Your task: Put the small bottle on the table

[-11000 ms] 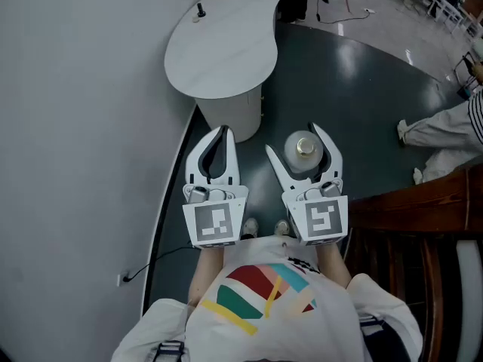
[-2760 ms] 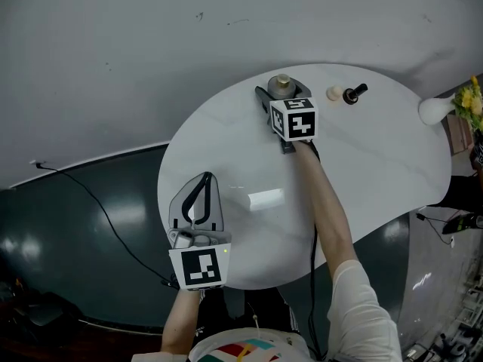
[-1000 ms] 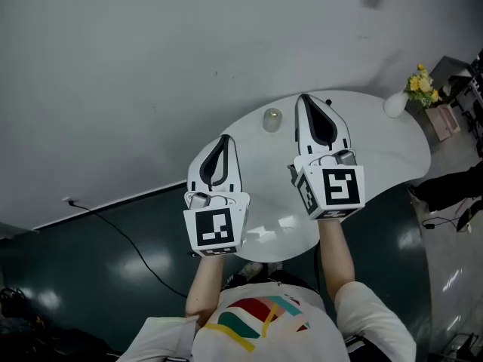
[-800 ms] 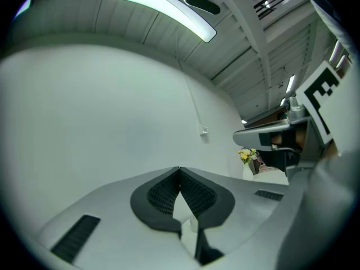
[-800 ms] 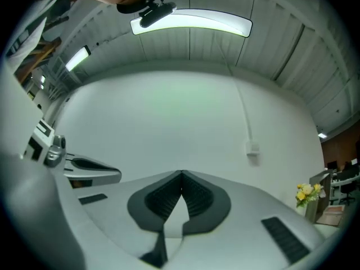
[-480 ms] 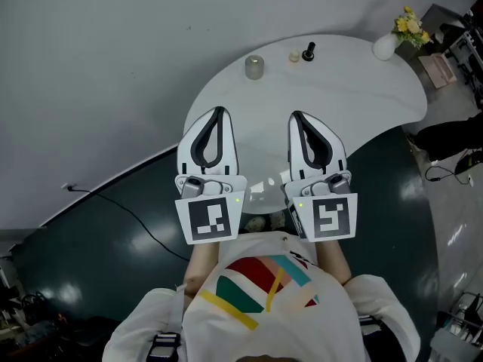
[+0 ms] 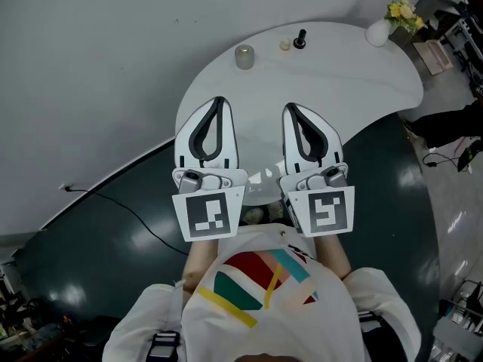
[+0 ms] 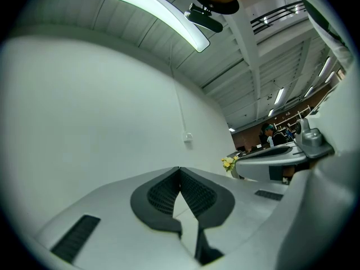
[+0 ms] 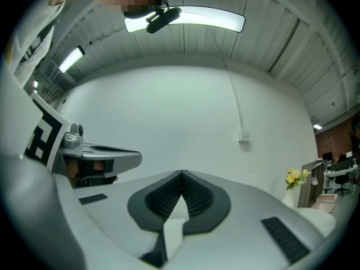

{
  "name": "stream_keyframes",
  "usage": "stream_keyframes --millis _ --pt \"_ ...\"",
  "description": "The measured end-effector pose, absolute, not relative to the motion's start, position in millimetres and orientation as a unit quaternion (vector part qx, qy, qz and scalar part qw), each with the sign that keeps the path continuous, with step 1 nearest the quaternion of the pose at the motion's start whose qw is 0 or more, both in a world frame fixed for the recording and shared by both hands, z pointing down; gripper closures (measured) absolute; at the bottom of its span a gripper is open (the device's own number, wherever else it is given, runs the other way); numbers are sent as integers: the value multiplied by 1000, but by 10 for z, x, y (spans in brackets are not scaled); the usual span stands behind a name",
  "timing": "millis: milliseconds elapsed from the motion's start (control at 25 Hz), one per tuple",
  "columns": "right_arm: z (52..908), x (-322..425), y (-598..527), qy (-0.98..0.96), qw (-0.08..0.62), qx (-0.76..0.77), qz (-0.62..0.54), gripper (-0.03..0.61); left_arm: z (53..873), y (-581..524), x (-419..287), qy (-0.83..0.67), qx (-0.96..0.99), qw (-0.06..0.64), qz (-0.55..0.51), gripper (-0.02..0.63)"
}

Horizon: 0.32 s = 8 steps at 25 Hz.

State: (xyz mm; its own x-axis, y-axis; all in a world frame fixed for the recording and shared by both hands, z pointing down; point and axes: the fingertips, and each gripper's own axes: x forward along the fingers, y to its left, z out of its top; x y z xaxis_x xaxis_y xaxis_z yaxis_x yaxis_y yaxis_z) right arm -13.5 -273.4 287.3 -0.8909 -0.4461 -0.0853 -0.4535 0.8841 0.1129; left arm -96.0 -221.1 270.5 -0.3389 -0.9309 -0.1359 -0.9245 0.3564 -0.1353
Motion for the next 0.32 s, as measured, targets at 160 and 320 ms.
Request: stream_keyframes --millis 160,320 --pt "2897 -134 -2738 971 27 -231 64 566 2728 -2229 -945 818 -568 93 -21 597" --pt "2896 -126 -2751 970 30 -232 61 568 2735 -2242 -930 816 -570 93 -24 597"
